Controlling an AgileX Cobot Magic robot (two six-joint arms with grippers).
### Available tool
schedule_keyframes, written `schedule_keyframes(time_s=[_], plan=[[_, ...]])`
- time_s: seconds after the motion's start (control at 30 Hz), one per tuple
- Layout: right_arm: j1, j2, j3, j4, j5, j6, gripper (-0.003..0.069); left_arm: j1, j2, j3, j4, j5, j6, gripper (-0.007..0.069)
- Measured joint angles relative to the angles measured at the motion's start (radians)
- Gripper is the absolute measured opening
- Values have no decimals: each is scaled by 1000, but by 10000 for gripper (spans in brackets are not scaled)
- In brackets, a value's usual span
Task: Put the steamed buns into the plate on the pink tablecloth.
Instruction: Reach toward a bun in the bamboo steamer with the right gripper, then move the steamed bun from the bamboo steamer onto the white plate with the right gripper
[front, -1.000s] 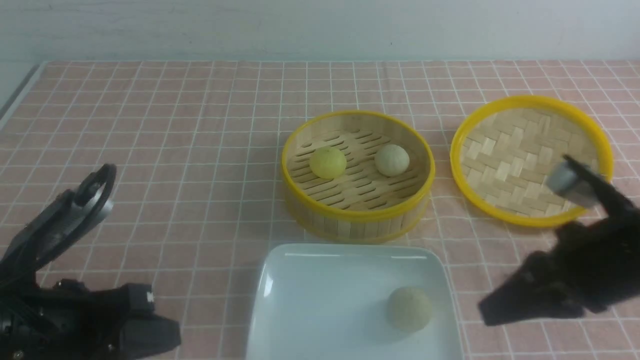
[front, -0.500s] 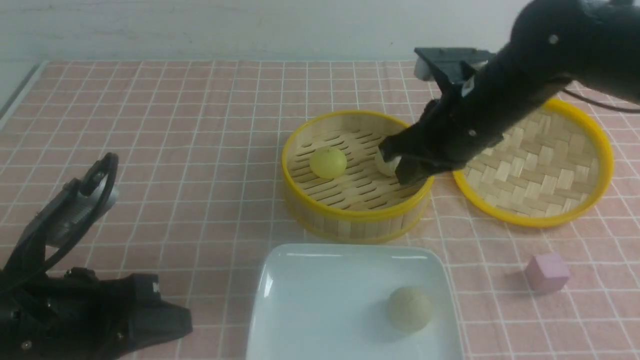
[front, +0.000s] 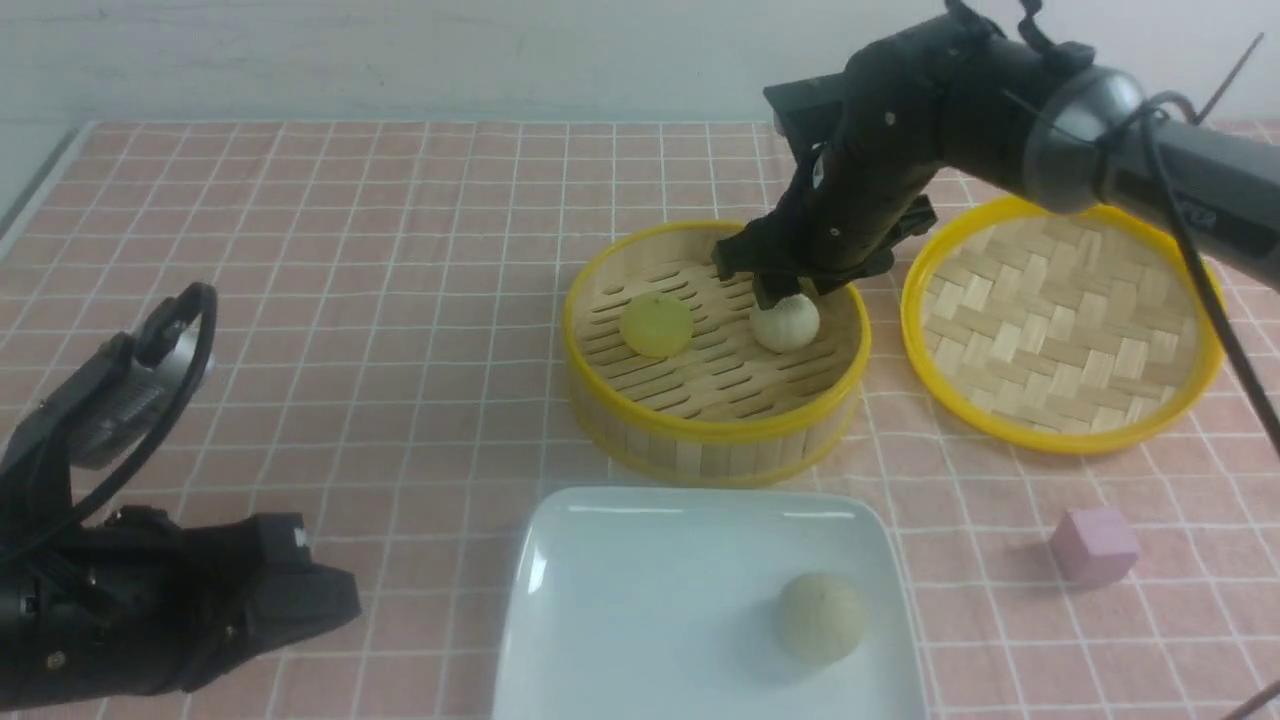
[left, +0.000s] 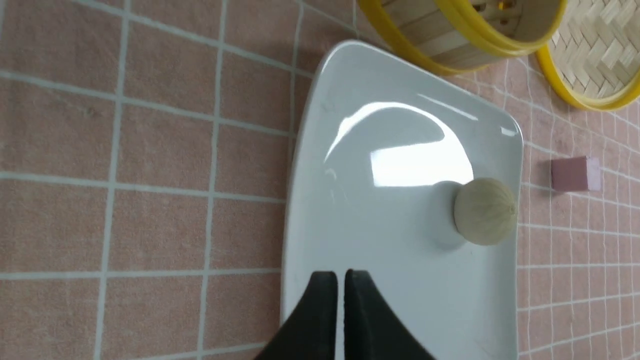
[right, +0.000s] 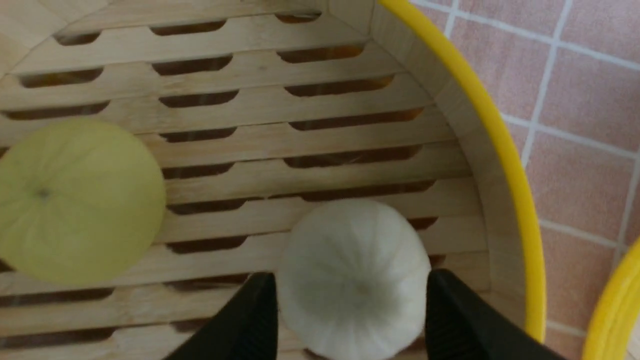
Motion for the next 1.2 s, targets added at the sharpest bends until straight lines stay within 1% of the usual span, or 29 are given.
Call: schedule_keyframes(time_s=[0.07,0.1,0.2,0.27,0.3,0.33,0.4,0.5,0.53,0.57,0.6,0.67,0.7,0.77,0.8,0.9,0.97,1.0,1.07,1.2], plan=[[1,22,0,-17,-8,0,352,0,0,0,0,-7,0,50],[1,31,-1,-25,-9,0,329,0,0,0,0,-9,0,51],[2,39,-3,-39,-8,0,224,0,0,0,0,-12,3,55],[7,30,-6,-39,12,-1,100,0,0,0,7,-14,3,59],[7,26,-6,-39,15,-3,90,0,0,0,7,-14,3,59],[12,9,-6,-39,46,-13,36,0,0,0,10,-17,4,62],[22,-32,-4,-36,117,-40,15,0,0,0,11,-19,4,62],[54,-132,-1,-7,260,-75,13,0,0,0,14,-20,4,69],[57,-132,-1,-3,268,-77,13,0,0,0,14,-20,4,70],[82,-197,15,25,323,-85,13,0,0,0,17,-20,4,71],[95,-214,28,39,341,-86,13,0,0,0,19,-20,4,72],[146,-286,94,85,374,-88,13,0,0,0,24,-18,4,74],[194,-323,164,110,375,-89,13,0,0,0,28,-15,4,76],[254,-340,259,130,348,-81,13,0,0,0,34,-10,4,79],[260,-340,268,133,344,-79,13,0,0,0,35,-10,4,80],[331,-334,404,134,228,-23,20,0,0,0,64,9,4,86],[350,-328,455,131,166,-8,31,0,0,0,80,16,4,90],[361,-318,488,130,106,0,48,0,0,0,92,21,4,94],[366,-301,519,130,43,13,87,0,0,0,102,34,4,101],[365,-274,535,125,12,38,189,0,0,0,107,60,4,109]])
